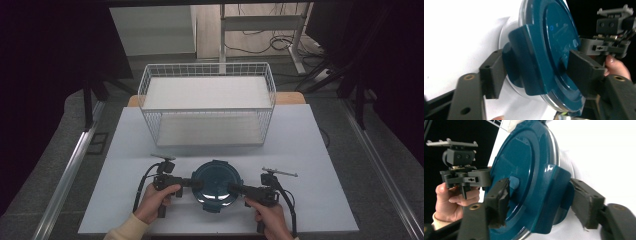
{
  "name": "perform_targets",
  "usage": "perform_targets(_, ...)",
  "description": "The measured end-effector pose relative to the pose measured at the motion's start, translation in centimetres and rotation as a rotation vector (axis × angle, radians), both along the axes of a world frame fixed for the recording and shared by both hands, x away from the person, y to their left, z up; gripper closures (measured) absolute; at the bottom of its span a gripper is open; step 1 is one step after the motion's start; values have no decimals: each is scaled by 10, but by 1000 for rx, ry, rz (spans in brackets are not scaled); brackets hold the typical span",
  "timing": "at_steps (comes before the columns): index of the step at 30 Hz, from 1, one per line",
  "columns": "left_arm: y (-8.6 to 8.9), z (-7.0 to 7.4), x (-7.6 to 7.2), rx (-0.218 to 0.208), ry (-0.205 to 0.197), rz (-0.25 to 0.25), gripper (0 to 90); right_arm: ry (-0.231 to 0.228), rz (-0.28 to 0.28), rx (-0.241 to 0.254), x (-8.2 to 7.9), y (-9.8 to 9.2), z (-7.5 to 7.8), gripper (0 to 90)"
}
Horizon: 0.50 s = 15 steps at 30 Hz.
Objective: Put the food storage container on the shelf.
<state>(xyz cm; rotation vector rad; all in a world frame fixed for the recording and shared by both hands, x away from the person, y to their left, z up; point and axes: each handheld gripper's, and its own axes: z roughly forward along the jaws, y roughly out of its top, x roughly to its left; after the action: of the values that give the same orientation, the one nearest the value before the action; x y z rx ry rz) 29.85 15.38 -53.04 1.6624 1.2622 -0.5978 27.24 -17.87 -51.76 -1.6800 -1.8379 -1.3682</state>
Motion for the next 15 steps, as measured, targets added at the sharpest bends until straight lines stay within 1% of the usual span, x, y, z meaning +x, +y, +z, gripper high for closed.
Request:
perform_targets(4,-1,2,-1,2,12,16,360,13,-28,20,-1,-2,-1,382)
perform_targets(7,-2,5,-4,7,2,34,375,13,-42,34,-2,-3,-1,402)
perform_targets(8,-1,6,-5,10,-6,35,381,21,-48,46,-2,-4,-1,412)
perform_targets(9,-1,7,-6,12,-13,42,386,22,-63,55,-3,-5,-2,436)
perform_targets(11,-1,8,-6,12,-16,47,398,10,-58,62,-3,-6,-2,438)
perform_targets(14,0,10,-7,9,-21,61,410,0,-48,55,-4,-5,1,441)
perform_targets(15,1,12,-8,7,-29,68,416,-6,-46,53,-5,-5,2,442)
